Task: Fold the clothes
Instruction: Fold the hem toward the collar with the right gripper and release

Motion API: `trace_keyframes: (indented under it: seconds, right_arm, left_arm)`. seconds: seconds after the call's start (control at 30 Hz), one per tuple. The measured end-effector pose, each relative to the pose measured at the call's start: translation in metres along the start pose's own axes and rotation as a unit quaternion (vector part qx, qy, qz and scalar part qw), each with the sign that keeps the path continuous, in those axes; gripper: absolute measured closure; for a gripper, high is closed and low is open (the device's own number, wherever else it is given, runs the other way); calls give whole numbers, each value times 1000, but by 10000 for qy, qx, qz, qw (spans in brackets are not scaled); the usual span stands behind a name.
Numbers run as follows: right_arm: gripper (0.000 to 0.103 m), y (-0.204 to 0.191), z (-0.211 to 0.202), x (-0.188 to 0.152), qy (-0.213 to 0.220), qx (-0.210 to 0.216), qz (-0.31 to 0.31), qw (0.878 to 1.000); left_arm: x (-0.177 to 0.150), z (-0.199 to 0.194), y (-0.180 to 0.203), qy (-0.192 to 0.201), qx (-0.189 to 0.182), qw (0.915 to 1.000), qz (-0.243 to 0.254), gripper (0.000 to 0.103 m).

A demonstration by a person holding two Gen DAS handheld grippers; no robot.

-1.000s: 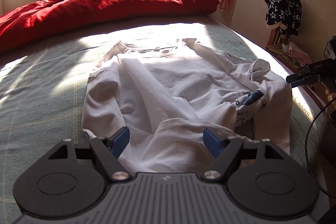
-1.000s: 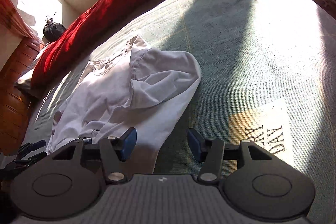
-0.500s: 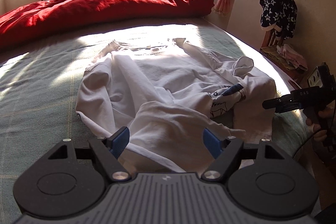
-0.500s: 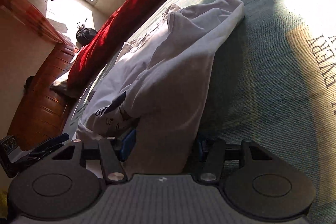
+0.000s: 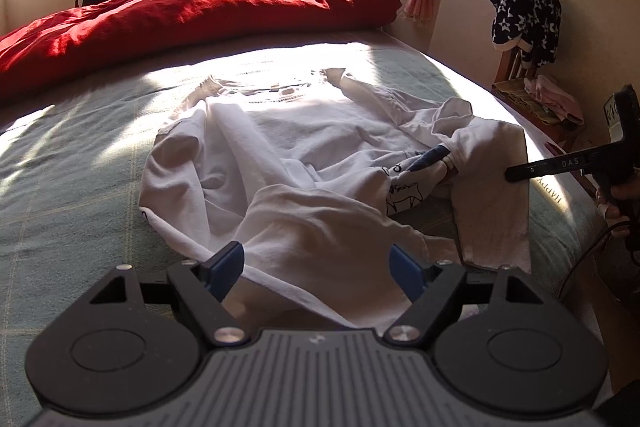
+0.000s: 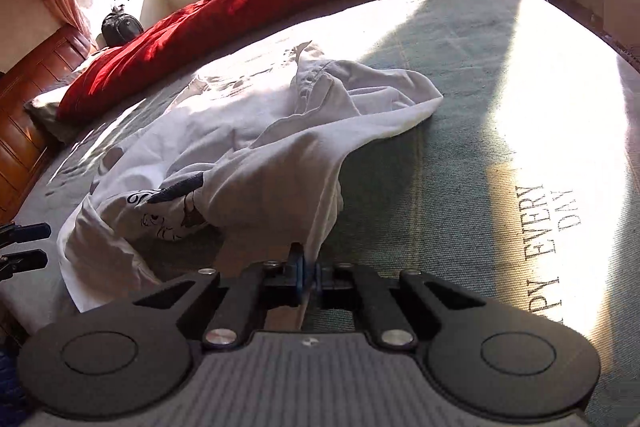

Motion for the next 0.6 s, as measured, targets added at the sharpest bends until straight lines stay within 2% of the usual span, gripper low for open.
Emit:
trace_keyframes:
  seconds: [0.07,0.23,0.27,0.3,0.33,0.37,0.47,0.6]
  right_arm:
    - [101,4,-9,7,43,-221,-193,9996]
    - [101,13,-33,24,147,-755,-666,9948]
    - [101,15,-34,25,113,-663,-638,9957]
    - [99,17,-34,27,79,-572,-610,9965]
    - [92,19,-33,26,41,-485,-573,9972]
    - [79,19,-31,24,-26,-305,-514,9982]
    - [59,21,-19,11,-158,100,-229,9996]
    - [59,23,-2,-4,-198,14,-227,9995]
  left_arm:
    - [0,1,-1,-9,-7,10000,-23,23]
    - [-1,7,-2,-43,-10,10000,-31,23]
    - [0,8,-2,-48,-17,10000,-40,23]
    - [-1,10,-2,-56,-35,10000,-49,23]
    - [-1,11,-2,-63,-56,9999,-54,23]
    - [-1,13,-2,-75,-66,9999,-52,23]
    - [-3,18,-2,-130,-55,9999,-25,22]
    - [-4,22,-3,-178,-30,9998,-28,22]
Point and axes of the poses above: each gripper's, at about its wrist camera, not at the fingertips, and z roughly the way its jaws point, y to its right, x to its top, the point moved 5 cm from there along z, roughly the way its jaws point, and after that the axes turned 1 degree about x, right-handed, at the moved point
